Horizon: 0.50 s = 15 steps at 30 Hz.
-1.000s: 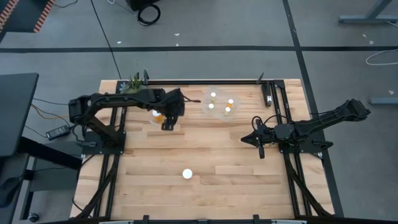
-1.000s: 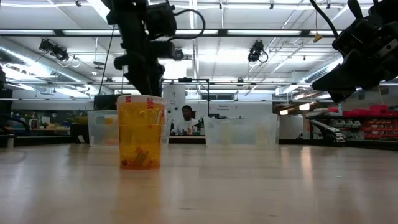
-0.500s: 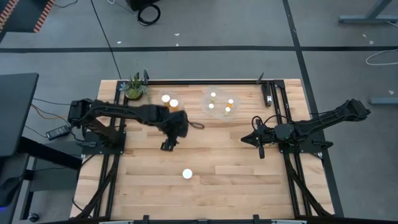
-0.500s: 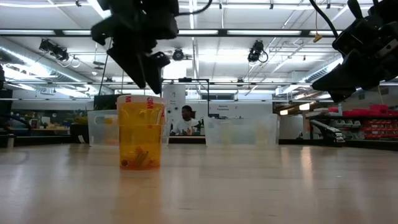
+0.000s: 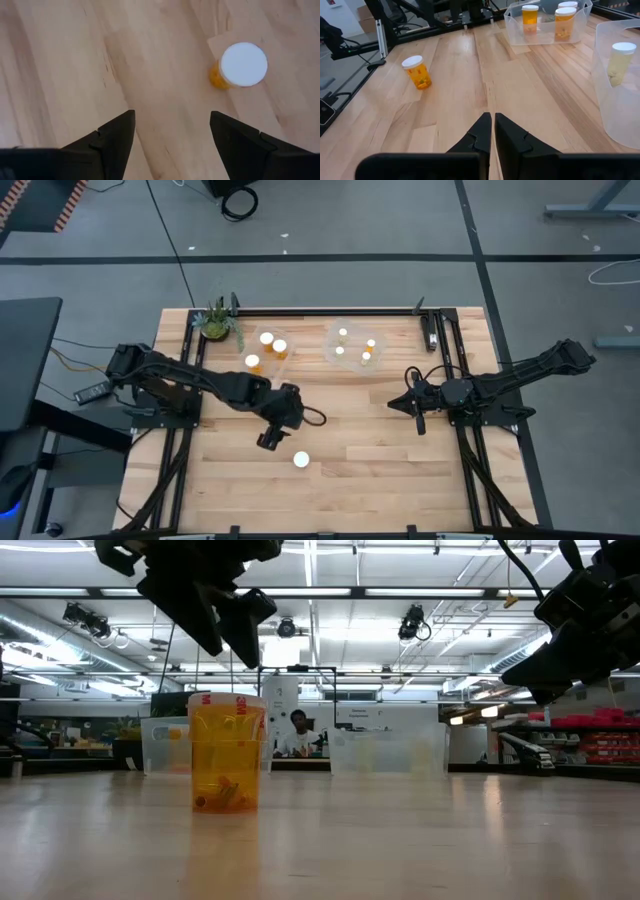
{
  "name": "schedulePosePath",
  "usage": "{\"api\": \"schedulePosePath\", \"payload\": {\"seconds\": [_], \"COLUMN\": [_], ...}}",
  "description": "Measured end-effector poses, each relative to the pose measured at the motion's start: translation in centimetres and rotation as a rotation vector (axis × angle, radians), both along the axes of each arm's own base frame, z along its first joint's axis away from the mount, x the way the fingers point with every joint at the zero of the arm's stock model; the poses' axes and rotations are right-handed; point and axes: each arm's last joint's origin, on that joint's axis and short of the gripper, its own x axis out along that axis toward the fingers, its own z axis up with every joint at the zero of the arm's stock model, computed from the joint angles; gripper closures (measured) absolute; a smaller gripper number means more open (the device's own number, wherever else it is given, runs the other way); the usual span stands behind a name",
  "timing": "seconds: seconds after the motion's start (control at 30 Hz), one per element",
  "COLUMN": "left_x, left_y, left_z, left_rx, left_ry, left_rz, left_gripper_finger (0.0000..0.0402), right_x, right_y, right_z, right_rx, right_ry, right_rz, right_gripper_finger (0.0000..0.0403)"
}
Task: Pick and place medicine bottles into bin by pill shape (circle, oval)
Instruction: Put the large orange pill bottle into the left transparent bin
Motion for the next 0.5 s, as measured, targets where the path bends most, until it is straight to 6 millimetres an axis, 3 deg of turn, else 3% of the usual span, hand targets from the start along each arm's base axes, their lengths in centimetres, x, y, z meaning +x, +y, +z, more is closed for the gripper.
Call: {"api": "schedulePosePath", "payload": {"seconds": [0.23,0.5], "left_x": [-0.2,0.1], "left_y": [-1.8,-3.6], "left_z": [-0.3,-1.5], "left_rx": [-0.044,-0.092], "left_ry": [0.021,0.055], "left_rz": [0.066,0.121], "left_gripper_finger": [0.0116,0.0055], "right_x": [0.0,0.0], "right_y": [0.0,0.0], "right_z": [0.0,-0.1], "right_rx": [0.000,-0.002], "right_ry": [0.000,0.007], "right_rz": [0.000,0.000], "right_gripper_finger": [0.0372,0.0372]}}
